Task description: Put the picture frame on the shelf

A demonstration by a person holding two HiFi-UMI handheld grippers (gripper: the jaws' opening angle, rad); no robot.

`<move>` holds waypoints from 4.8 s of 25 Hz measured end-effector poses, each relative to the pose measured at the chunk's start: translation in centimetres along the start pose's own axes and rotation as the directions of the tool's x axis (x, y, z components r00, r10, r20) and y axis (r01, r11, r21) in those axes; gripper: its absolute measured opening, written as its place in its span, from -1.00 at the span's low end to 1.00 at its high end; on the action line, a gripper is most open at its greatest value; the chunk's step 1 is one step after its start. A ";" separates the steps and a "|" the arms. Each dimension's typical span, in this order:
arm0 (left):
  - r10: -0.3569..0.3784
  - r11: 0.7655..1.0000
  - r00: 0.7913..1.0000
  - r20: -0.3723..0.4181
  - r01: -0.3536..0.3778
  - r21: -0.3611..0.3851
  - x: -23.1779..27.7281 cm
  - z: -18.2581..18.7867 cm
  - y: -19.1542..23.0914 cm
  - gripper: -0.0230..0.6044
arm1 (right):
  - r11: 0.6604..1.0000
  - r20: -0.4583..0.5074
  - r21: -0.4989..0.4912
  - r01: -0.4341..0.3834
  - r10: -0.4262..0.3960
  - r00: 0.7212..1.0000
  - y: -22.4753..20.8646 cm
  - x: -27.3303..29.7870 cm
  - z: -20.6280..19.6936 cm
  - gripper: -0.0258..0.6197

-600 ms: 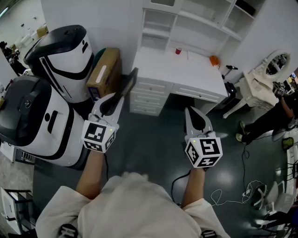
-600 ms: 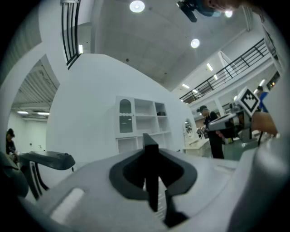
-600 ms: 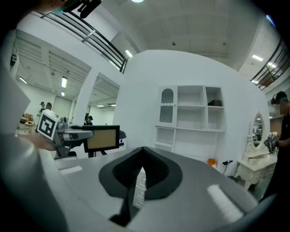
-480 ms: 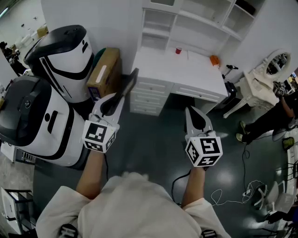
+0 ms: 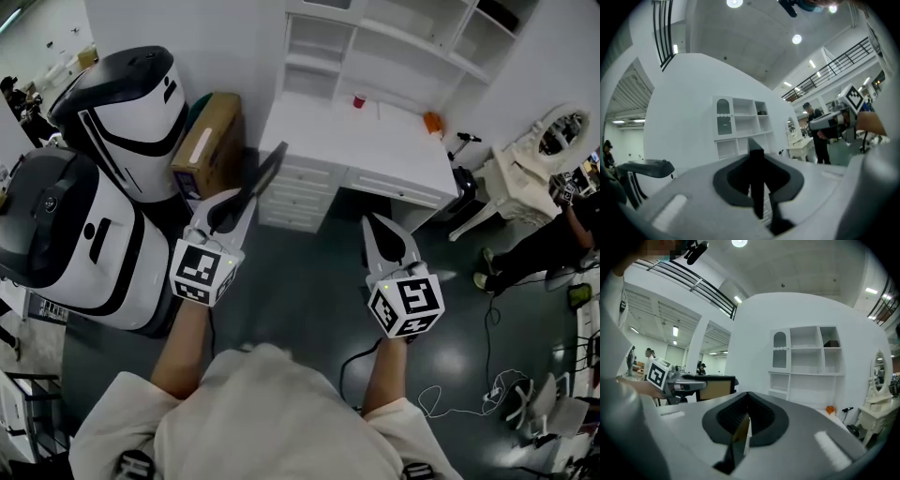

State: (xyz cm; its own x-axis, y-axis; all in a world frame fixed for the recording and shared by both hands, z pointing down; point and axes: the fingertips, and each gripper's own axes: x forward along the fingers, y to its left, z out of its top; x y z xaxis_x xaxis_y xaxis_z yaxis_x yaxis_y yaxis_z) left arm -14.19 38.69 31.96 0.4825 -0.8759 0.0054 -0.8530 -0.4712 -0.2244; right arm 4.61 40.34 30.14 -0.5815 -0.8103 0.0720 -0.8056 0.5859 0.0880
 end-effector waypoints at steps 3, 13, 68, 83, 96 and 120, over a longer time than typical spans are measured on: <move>0.006 1.000 1.000 -0.003 -0.006 0.004 0.5 0.1 -1.1 -0.80 | 0.999 -0.012 0.034 -0.041 0.042 0.999 -0.7 -0.2 -0.7 -0.91; 0.036 0.999 0.999 -0.032 -0.037 -0.006 0.5 -0.9 -3.2 -0.80 | 0.998 -0.048 -0.014 -0.063 0.062 0.997 -2.3 -0.5 -2.7 -0.91; -0.048 0.999 0.999 -0.012 0.048 -0.024 29.0 -3.8 17.4 -0.80 | 0.994 0.039 0.097 0.048 -0.052 0.998 -18.8 28.3 1.3 -0.91; -0.087 0.996 0.996 -0.009 0.087 -0.022 36.8 -4.9 22.4 -0.80 | 0.991 -0.004 0.109 0.080 -0.080 0.997 -23.1 35.7 0.7 -0.91; -0.132 0.991 0.991 -0.014 0.132 -0.007 41.2 -6.4 24.9 -0.80 | 0.981 -0.080 0.092 0.169 -0.162 0.984 -26.0 40.2 -1.7 -0.91; -0.090 0.996 0.994 -0.055 0.091 0.023 52.1 -8.1 27.3 -0.80 | 0.987 -0.103 0.108 0.119 -0.108 0.989 -35.1 48.2 -3.1 -0.90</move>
State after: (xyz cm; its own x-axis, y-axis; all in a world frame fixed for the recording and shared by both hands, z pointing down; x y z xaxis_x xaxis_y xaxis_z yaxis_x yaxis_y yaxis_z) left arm -13.96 -20.60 33.98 0.5456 -0.8343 0.0792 -0.8004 -0.5468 -0.2457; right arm 5.21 -19.28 33.58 -0.4763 -0.8638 0.1645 -0.8766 0.4811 -0.0115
